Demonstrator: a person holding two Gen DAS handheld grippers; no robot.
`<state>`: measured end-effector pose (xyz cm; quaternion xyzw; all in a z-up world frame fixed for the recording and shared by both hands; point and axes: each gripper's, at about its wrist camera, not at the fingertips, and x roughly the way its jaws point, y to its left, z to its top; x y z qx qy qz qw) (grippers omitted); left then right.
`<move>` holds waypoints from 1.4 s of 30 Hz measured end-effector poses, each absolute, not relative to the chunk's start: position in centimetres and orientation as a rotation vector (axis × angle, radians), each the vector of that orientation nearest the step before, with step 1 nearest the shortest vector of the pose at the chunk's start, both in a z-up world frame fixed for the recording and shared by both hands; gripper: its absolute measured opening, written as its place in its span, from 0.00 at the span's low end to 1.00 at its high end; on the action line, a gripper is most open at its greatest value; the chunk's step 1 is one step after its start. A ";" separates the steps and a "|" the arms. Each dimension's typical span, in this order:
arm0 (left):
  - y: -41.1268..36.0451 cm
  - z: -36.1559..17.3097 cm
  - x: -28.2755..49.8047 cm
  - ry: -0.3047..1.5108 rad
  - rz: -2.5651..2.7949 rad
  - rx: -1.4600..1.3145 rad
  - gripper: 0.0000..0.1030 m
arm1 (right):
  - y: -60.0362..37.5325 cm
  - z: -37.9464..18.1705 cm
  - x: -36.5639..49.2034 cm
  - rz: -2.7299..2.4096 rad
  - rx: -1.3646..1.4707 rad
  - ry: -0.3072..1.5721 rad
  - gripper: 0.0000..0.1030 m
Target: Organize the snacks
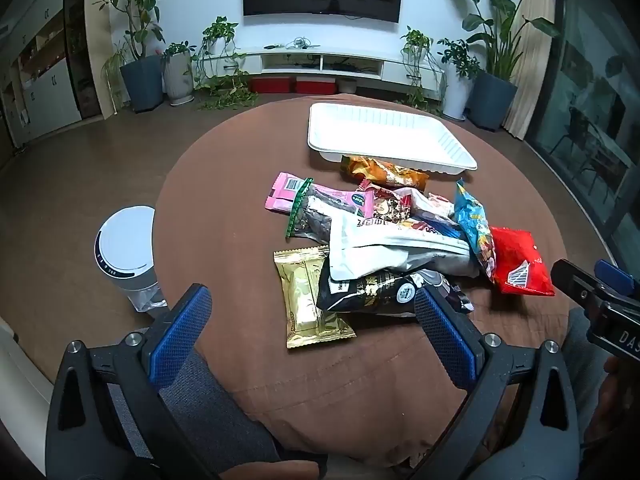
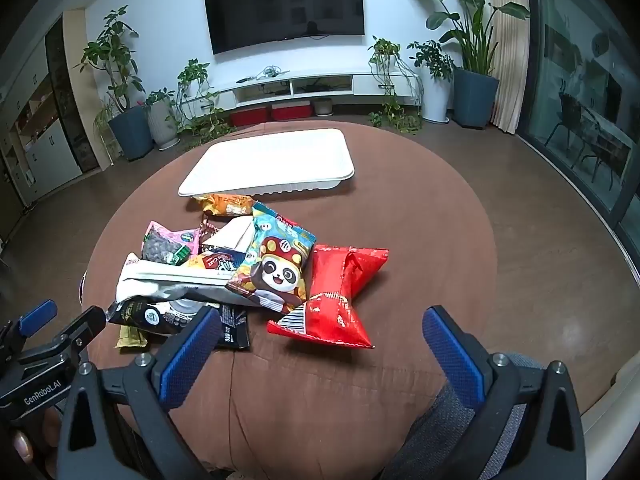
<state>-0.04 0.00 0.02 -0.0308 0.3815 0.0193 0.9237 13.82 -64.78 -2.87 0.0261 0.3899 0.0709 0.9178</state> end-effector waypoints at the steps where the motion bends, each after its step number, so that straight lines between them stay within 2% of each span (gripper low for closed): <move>1: 0.0 0.0 -0.1 0.783 0.040 -0.064 1.00 | -64.8 -2.9 13.8 0.145 0.052 0.801 1.00; 42: -0.1 -0.9 -0.1 0.801 0.039 -0.060 1.00 | -64.6 -3.2 13.8 0.145 0.049 0.807 1.00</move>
